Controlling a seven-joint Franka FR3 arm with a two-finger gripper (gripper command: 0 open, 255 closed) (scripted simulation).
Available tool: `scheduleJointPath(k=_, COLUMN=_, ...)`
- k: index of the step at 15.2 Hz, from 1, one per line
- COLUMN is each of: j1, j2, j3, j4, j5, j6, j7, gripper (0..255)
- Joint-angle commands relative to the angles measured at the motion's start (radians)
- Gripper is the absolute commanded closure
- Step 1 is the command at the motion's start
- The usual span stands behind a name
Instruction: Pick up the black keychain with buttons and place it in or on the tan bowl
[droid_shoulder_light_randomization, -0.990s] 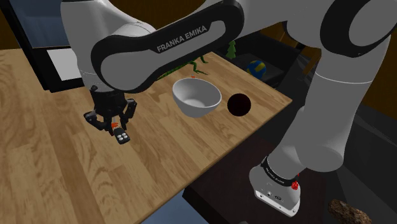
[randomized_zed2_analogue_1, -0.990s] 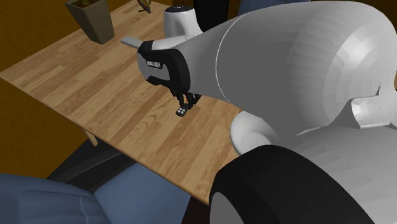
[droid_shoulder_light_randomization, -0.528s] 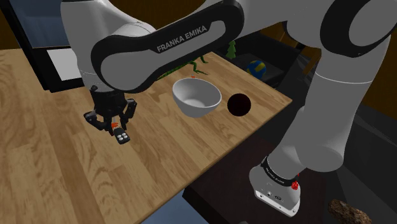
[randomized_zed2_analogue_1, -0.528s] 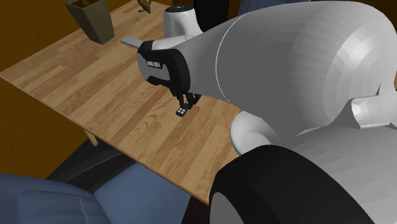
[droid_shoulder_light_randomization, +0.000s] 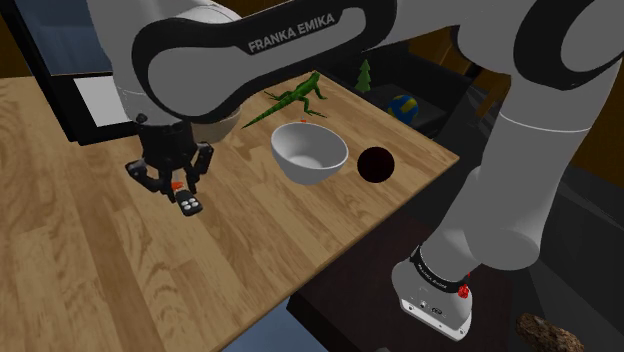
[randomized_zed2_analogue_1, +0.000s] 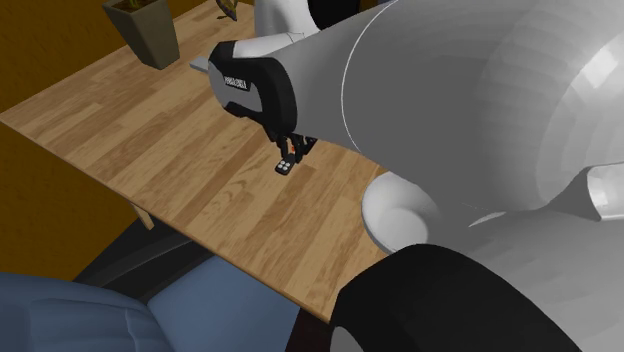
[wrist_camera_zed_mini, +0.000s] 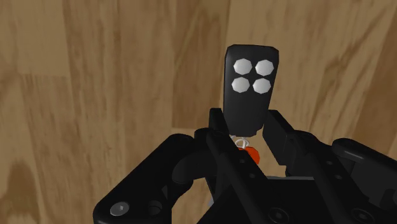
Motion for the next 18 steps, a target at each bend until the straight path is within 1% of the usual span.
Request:
scheduleJointPath(k=1, j1=-0.002, j2=-0.014, j3=0.002, j4=0.009, j5=0.007, j6=-0.022, j7=-0.004, gripper=255)
scheduleJointPath(k=18, j1=-0.002, j2=-0.058, j3=0.012, j4=0.184, j5=0.033, j6=-0.236, j7=-0.019, gripper=255)
